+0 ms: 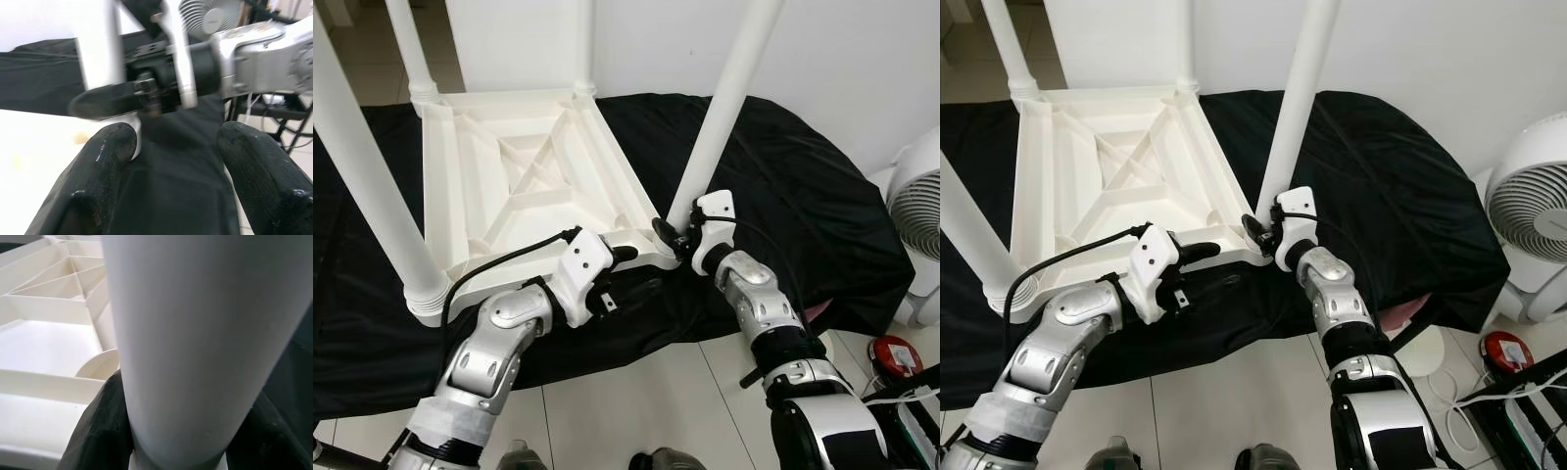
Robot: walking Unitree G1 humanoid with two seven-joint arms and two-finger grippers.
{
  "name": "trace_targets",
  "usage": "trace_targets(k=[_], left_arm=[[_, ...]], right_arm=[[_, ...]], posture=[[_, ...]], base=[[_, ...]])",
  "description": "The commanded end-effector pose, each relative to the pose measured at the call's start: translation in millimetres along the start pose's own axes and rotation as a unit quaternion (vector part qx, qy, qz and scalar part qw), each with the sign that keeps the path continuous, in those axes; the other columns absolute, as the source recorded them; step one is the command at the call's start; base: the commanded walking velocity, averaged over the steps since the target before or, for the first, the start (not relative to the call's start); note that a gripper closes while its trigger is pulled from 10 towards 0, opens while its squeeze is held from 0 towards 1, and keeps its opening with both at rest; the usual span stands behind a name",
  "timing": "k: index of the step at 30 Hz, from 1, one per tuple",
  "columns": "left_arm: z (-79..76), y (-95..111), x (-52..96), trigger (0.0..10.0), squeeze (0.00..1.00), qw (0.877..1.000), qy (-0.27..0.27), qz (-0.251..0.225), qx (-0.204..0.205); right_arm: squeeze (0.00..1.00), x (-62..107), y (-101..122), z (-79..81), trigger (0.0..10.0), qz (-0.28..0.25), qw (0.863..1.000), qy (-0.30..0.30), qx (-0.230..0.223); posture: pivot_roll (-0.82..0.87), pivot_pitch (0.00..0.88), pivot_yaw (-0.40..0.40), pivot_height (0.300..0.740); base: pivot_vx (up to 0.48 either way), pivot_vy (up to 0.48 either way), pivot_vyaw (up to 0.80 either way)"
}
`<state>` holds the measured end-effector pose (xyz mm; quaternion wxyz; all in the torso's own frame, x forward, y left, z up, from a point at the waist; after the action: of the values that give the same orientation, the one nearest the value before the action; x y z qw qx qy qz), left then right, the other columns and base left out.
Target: Building children table
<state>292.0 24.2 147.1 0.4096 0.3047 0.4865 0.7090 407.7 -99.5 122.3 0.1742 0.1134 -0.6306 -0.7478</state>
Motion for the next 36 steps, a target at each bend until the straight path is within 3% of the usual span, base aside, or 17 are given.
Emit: trace_targets(k=[1, 3, 4, 6, 9, 20, 21, 30, 31, 35, 36], left_arm=[[-0.1, -2, -0.5, 10.0, 0.00, 1.000, 0.008, 0.007, 0.005], [-1.5, -3, -0.7, 10.0, 0.00, 1.000, 0.004, 0.007, 0.006], [-1.5, -3, -0.7, 10.0, 0.00, 1.000, 0.004, 0.007, 0.006], [-3.0, -3, -1.3, 10.0, 0.00, 1.000, 0.002, 0.006, 0.007], [-4.1, -2, -1.5, 10.0, 0.00, 1.000, 0.001, 0.005, 0.008], [-6.5, -3, -1.5, 10.0, 0.00, 1.000, 0.004, 0.005, 0.013], [-6.9, -3, -1.2, 10.0, 0.00, 1.000, 0.006, 0.004, 0.014], [-7.2, -3, -2.0, 10.0, 0.00, 1.000, 0.005, 0.003, 0.015], [-7.4, -3, -2.4, 10.0, 0.00, 1.000, 0.003, 0.003, 0.014], [-7.6, -3, -2.6, 10.0, 0.00, 1.000, 0.002, 0.003, 0.013], [-7.3, -3, -2.8, 10.0, 0.00, 1.000, 0.001, 0.002, 0.012]], right_arm=[[0.00, 3.9, -9, -10.6, 10.0, 0.013, 0.999, -0.050, -0.004], [0.00, 14.0, -16, -21.9, 10.0, 0.012, 0.985, -0.171, 0.007], [0.00, 14.0, -16, -21.9, 10.0, 0.012, 0.985, -0.171, 0.007], [0.00, 23.5, -17, -21.6, 10.0, -0.004, 0.972, -0.237, 0.000], [0.00, 24.1, -18, -11.5, 10.0, -0.011, 0.973, -0.231, -0.020], [0.00, 30.0, -3, -7.5, 10.0, -0.035, 0.975, -0.216, -0.031], [1.00, 33.0, 1, -6.2, 10.0, -0.042, 0.977, -0.209, -0.030], [1.00, 55.8, 11, -14.0, 10.0, -0.059, 0.985, -0.159, -0.025], [0.89, 58.2, 10, -11.7, 10.0, -0.054, 0.988, -0.140, -0.025], [0.89, 59.7, 10, -9.8, 10.0, -0.050, 0.990, -0.126, -0.025], [0.00, 61.5, 9, -6.3, 10.0, -0.045, 0.994, -0.099, -0.026]], posture=[[0.06, 0.000, -0.061, 0.740], [0.06, 0.000, -0.062, 0.740], [0.06, 0.000, -0.062, 0.740], [0.06, 0.000, -0.067, 0.740], [0.06, 0.000, -0.074, 0.740], [0.06, 0.000, -0.086, 0.740], [0.06, 0.000, -0.089, 0.740], [0.05, 0.000, -0.086, 0.740], [0.05, 0.000, -0.086, 0.740], [0.05, 0.000, -0.086, 0.740], [0.04, 0.000, -0.083, 0.740]], base=[[0.000, 0.000, 0.00], [0.000, 0.000, 0.00], [0.000, 0.000, 0.00], [0.000, 0.000, 0.00], [0.000, 0.000, 0.00], [0.000, 0.000, 0.00], [0.000, 0.000, 0.00], [0.000, 0.000, 0.00], [0.000, 0.000, 0.00], [0.000, 0.000, 0.00], [0.000, 0.000, 0.00]])
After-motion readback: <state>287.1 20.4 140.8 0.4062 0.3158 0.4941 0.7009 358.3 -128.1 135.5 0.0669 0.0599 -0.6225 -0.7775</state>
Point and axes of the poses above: a point about 5 cm out from each wrist's last joint towards the gripper, its own x axis pointing back from the gripper into the wrist, its own y axis along the axis of the wrist's last joint, z = x × y, the point moved 6 cm from there along -x, pointing out of the wrist towards the gripper, and after that the axes turned 11 degrees about -x, right-handed, at the moved point
